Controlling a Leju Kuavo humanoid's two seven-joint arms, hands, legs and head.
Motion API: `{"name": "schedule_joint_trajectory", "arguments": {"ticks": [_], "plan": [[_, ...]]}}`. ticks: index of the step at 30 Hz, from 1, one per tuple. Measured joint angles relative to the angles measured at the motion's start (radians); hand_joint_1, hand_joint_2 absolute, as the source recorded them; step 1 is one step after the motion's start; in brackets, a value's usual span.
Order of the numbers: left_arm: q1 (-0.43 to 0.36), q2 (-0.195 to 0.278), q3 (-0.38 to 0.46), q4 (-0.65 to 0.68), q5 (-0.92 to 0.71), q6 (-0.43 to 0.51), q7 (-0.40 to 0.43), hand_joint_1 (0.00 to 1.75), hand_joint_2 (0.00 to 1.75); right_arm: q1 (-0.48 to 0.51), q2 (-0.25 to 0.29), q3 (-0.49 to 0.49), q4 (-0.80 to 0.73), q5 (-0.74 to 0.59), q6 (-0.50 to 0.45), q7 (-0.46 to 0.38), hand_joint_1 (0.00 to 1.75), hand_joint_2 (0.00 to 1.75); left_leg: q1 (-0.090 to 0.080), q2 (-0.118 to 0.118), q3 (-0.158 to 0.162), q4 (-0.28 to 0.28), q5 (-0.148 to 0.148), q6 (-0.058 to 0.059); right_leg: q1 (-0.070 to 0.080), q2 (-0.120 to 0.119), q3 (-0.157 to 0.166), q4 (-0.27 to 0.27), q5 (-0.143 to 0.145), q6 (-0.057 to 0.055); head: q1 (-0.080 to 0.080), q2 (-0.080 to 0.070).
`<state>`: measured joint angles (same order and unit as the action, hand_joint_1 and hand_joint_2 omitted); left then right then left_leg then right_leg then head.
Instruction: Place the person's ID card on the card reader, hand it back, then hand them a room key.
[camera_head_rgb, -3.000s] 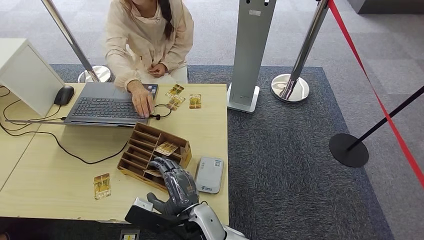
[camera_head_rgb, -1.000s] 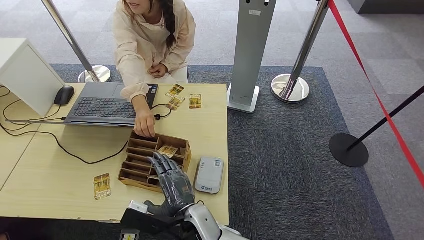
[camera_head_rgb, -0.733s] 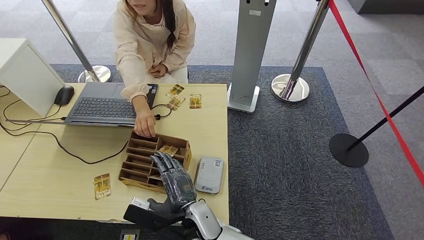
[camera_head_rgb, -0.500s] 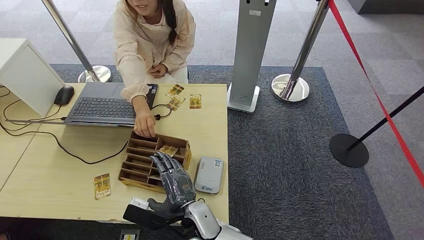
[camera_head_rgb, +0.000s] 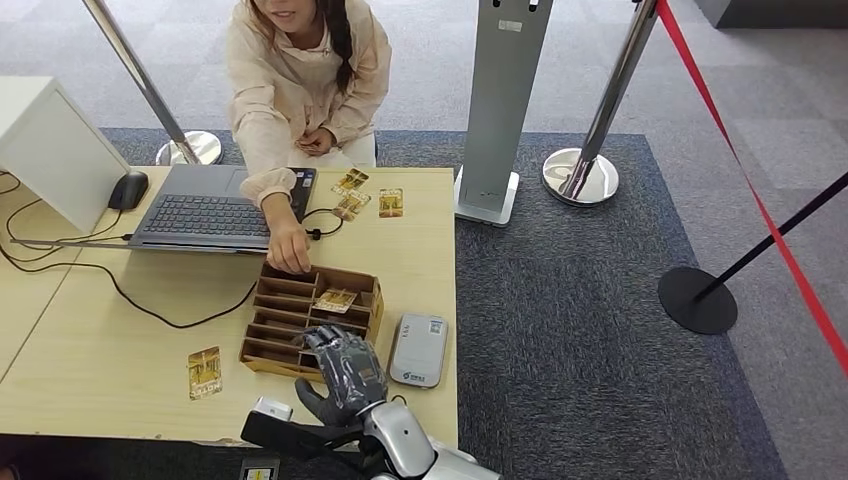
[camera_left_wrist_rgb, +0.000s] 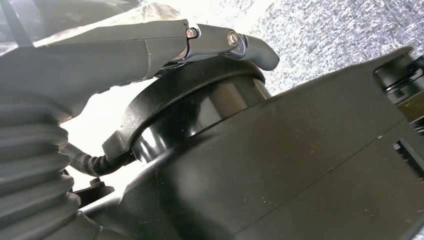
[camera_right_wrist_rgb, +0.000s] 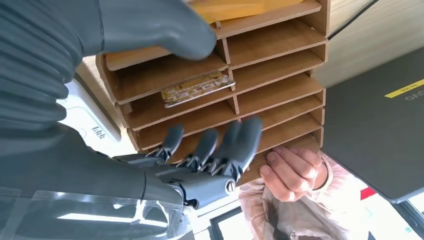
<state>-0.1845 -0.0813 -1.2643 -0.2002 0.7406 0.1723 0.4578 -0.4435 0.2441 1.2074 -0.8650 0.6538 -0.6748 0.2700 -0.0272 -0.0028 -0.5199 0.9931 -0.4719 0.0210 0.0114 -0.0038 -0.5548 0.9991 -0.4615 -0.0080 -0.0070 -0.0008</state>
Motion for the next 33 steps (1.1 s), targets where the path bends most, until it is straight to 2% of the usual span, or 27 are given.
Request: {"name": "schedule_joint_trajectory", "arguments": {"ticks": [2, 10, 33], "plan": [[0.004, -0.001, -0.002, 0.0, -0.002, 0.002, -0.002, 0.0, 0.0, -0.001, 0.003, 0.0, 0.006, 0.01, 0.001, 0.006, 1.4, 1.75, 0.0, 0.0, 0.0, 0.0, 0.0, 0.0, 0.0, 0.0, 0.0, 0.0, 0.0, 0.0, 0.0, 0.0], [0.008, -0.001, -0.008, 0.0, 0.002, 0.003, -0.018, 0.0, 0.0, -0.025, 0.011, 0.0, 0.015, 0.057, 0.037, 0.07, 1.4, 1.75, 0.0, 0.001, 0.0, 0.0, 0.0, 0.0, 0.0, 0.0, 0.0, 0.0, 0.0, 0.0, 0.0, 0.0], [0.008, -0.001, -0.009, 0.0, 0.005, 0.001, -0.019, 0.0, 0.0, -0.033, 0.023, -0.001, 0.018, 0.074, 0.037, 0.071, 1.4, 1.75, 0.0, 0.001, 0.0, 0.0, 0.0, 0.0, 0.0, 0.0, 0.0, 0.0, 0.0, 0.0, 0.0, 0.0]]}}
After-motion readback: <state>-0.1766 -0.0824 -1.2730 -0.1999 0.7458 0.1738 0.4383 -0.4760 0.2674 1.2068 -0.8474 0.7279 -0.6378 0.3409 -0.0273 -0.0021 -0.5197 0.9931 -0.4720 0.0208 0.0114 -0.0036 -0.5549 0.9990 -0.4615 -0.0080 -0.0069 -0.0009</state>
